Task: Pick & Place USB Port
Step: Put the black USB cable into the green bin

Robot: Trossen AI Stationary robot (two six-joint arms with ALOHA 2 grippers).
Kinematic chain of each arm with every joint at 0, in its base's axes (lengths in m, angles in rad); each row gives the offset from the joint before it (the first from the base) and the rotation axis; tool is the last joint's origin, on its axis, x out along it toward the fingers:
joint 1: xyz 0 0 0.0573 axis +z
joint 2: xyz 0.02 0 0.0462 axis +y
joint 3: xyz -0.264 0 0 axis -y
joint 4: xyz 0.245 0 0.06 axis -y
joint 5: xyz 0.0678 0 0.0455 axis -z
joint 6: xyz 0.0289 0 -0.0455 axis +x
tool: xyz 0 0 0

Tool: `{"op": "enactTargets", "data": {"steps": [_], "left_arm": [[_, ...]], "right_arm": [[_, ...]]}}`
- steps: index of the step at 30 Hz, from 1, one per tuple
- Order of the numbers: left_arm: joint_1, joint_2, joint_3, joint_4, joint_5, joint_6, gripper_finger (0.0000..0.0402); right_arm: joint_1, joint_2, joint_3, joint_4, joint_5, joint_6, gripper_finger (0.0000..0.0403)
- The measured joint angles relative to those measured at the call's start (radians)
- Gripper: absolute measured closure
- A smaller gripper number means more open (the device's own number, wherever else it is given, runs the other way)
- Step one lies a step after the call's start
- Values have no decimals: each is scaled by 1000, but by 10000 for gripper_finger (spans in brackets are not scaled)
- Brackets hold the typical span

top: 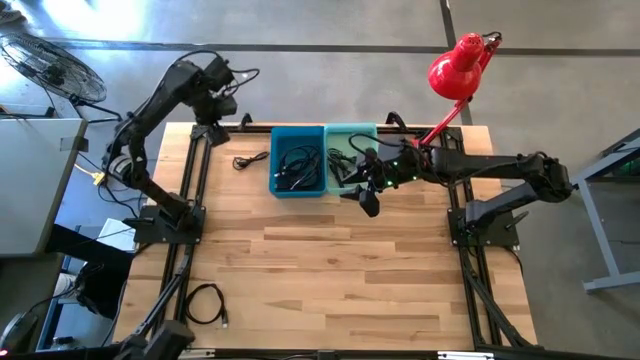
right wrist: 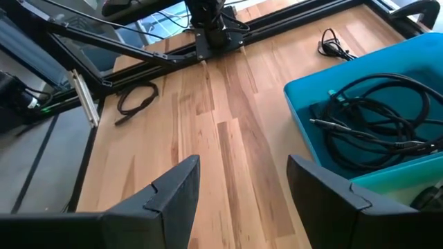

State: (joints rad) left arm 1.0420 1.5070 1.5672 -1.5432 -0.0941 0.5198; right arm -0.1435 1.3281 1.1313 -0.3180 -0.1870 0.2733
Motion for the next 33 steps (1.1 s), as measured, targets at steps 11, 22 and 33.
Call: {"op": "enactTargets", "data": {"steps": [11, 22, 33], "left_arm": [[-8, 2, -192, 301, 130, -92, 89], [-8, 1, -301, 450, 140, -185, 89], [-17, 1, -448, 557, 190, -211, 89]], "right_arm": [[16, 0, 0, 0, 35, 18, 194], [16, 0, 0, 0, 62, 26, 194], [16, 0, 0, 0, 75, 9, 194]]}}
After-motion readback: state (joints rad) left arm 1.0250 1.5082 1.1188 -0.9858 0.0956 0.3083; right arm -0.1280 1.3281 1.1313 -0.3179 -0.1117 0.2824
